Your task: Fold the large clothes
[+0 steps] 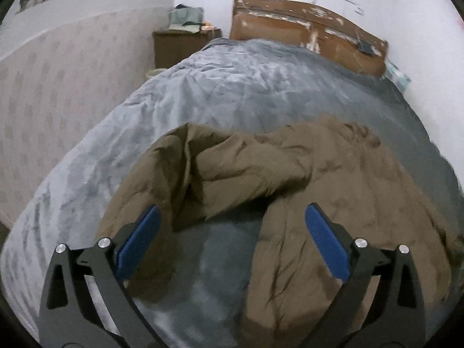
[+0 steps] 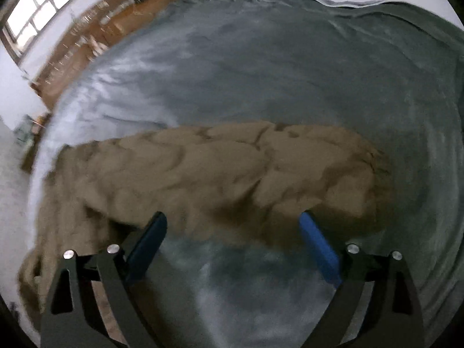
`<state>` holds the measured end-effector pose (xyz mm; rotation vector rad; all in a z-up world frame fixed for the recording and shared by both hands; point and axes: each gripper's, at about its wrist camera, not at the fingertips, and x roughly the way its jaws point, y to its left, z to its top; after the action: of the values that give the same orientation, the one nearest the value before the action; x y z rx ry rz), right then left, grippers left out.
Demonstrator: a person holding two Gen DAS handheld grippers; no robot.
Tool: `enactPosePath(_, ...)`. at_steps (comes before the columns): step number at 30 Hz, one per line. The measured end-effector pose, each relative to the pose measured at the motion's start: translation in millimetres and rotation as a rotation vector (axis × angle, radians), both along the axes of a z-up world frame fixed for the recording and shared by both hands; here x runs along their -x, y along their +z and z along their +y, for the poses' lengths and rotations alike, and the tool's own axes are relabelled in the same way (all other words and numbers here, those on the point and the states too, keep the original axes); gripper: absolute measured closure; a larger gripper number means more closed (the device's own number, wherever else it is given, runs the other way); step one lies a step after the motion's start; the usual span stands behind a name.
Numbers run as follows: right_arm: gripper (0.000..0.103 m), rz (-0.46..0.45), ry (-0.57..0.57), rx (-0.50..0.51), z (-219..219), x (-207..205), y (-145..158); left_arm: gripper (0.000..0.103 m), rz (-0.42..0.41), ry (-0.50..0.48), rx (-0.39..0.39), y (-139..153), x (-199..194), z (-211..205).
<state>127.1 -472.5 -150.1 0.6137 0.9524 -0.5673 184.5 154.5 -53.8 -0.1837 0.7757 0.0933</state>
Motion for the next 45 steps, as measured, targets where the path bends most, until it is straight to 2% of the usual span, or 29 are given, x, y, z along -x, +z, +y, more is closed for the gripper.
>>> enactPosePath(2,0.01,0.057,0.006,0.046,3.6,-22.3,-18.2,0.004,0.007,-0.016,0.028,-1.0,-9.2,-6.4)
enactPosePath(4,0.01,0.104,0.016,0.07,-1.2,-33.6,-33.1,0.004,0.01,-0.036,0.011,-10.2,-17.2,-20.6)
enactPosePath(5,0.014,0.135,0.03,0.078,-2.0,-40.6,-42.3,0.004,0.014,-0.049,0.009,-14.3,-21.4,-25.6)
enactPosePath(6,0.024,0.149,0.038,0.087,-2.9,-43.8,-48.6,0.004,0.018,-0.064,0.018,-20.0,-24.4,-28.0)
enactPosePath(7,0.055,0.158,0.037,0.11,-4.5,-43.4,-53.9,0.004,0.023,-0.072,0.03,-31.0,-32.9,-33.8)
enactPosePath(8,0.074,0.166,0.038,0.123,-10.6,-37.5,-56.1,0.004,0.031,-0.075,0.04,-37.1,-39.8,-36.7)
enactPosePath(10,0.094,0.143,0.044,0.127,-14.0,-39.9,-54.7,0.004,0.049,-0.076,0.045,-52.4,-47.0,-41.8)
enactPosePath(11,0.098,0.118,0.039,0.13,-15.8,-40.6,-49.0,0.004,0.055,-0.075,0.037,-60.1,-51.1,-45.0)
enactPosePath(15,0.1,0.008,0.038,0.196,-11.7,-45.9,-15.6,0.004,0.047,-0.062,-0.031,-67.3,-59.6,-50.0)
enactPosePath(19,0.1,-0.153,0.075,0.217,2.6,-51.9,25.2,0.004,0.0,-0.042,-0.013,-55.8,-58.5,-42.3)
enactPosePath(22,0.1,-0.305,0.183,0.202,35.6,-75.5,61.8,0.004,-0.024,-0.02,0.012,-46.4,-54.5,-33.0)
enactPosePath(24,0.1,-0.41,0.295,0.163,70.6,-94.7,83.7,0.004,-0.039,-0.01,0.035,-41.7,-52.0,-27.1)
enactPosePath(27,0.1,-0.531,0.513,0.047,137.3,-130.5,103.3,0.004,-0.056,0.004,0.075,-37.3,-50.7,-18.6)
enactPosePath(29,0.1,-0.561,0.617,-0.052,180.2,-159.5,100.2,0.004,-0.06,0.006,0.088,-37.1,-51.3,-15.0)
enactPosePath(31,0.096,-0.552,0.709,-0.14,221.1,-187.2,90.0,0.004,-0.057,0.007,0.091,-37.9,-50.2,-12.3)
enactPosePath(33,0.058,-0.47,0.783,-0.16,268.1,-212.5,72.6,0.004,-0.047,0.005,0.1,-40.5,-50.5,-10.3)
enactPosePath(34,0.027,-0.432,0.8,-0.154,285.4,-220.2,66.1,0.004,-0.042,0.005,0.101,-41.9,-51.1,-10.4)
enactPosePath(35,0.023,-0.417,0.82,-0.152,301.5,-224.0,61.3,0.004,-0.035,0.0,0.104,-43.3,-51.3,-10.7)
enactPosePath(36,0.023,-0.417,0.837,-0.144,314.0,-221.6,62.4,0.004,-0.032,-0.005,0.102,-42.2,-48.3,-10.2)
enactPosePath(39,0.023,-0.461,0.913,-0.082,333.9,-196.2,85.4,0.004,-0.025,-0.022,0.086,-40.6,-44.6,-14.6)
enactPosePath(42,0.017,-0.518,0.929,0.012,317.2,-145.0,118.8,0.004,-0.026,-0.049,0.063,-38.0,-42.1,-25.2)
enactPosePath(44,0.01,-0.572,0.88,0.107,289.3,-110.1,145.9,0.004,-0.025,-0.067,0.053,-37.5,-40.1,-33.1)
enactPosePath(45,0.008,-0.588,0.85,0.141,273.6,-105.1,154.5,0.004,-0.022,-0.078,0.05,-37.1,-39.3,-37.3)
